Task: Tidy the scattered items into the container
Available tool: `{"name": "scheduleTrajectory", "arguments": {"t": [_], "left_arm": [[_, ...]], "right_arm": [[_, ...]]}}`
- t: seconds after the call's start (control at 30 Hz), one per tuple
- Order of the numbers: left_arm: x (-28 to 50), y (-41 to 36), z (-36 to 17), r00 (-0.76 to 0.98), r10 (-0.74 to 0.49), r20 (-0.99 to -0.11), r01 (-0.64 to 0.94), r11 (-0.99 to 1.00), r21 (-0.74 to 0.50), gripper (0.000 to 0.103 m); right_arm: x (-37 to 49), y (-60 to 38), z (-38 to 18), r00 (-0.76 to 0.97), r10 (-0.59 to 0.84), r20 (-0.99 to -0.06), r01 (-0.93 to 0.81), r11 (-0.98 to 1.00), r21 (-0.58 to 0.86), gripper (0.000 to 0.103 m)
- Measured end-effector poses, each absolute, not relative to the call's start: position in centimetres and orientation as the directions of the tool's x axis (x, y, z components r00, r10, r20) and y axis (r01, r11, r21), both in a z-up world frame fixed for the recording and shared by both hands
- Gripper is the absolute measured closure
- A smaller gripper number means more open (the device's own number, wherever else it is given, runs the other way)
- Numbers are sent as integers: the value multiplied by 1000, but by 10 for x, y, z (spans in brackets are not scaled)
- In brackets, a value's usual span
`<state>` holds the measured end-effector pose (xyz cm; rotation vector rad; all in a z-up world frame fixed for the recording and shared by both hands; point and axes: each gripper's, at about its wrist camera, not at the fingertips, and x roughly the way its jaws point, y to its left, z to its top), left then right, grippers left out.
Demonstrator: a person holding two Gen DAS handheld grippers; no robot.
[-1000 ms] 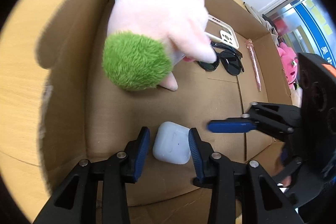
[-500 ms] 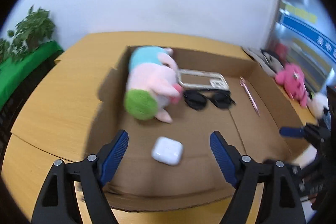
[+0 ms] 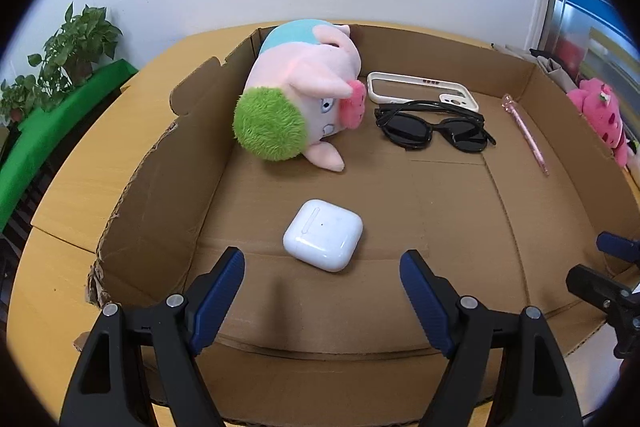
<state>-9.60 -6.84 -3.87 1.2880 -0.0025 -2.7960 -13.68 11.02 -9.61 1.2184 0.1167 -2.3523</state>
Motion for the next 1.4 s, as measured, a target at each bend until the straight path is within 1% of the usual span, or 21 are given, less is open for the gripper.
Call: {"name": "scheduleTrajectory", "arguments": {"t": [0.23,0.37,0.73,1.4], "left_arm": [[-98,-66,-47,-677,-60,-733,52,-998,34,22],[-97,-64,-50,-706,-80,-703,70,-997,43,20],[-91,-62,-47,-773,-94,-627,88,-995,41,20],[-84,-59,-50,-778,-90,-622,83,-996,41,20]], "right_arm": [[-133,112,-100,-531,-423,-734,493,-859,138,0],[-130,113,-101,-556,-443,-703,510,-850,131,0],[-130,112,-102,-575,-448,-684,511,-850,128,0],[-125,114,-104,-570,-451,-687,522,-844,121,0]]}}
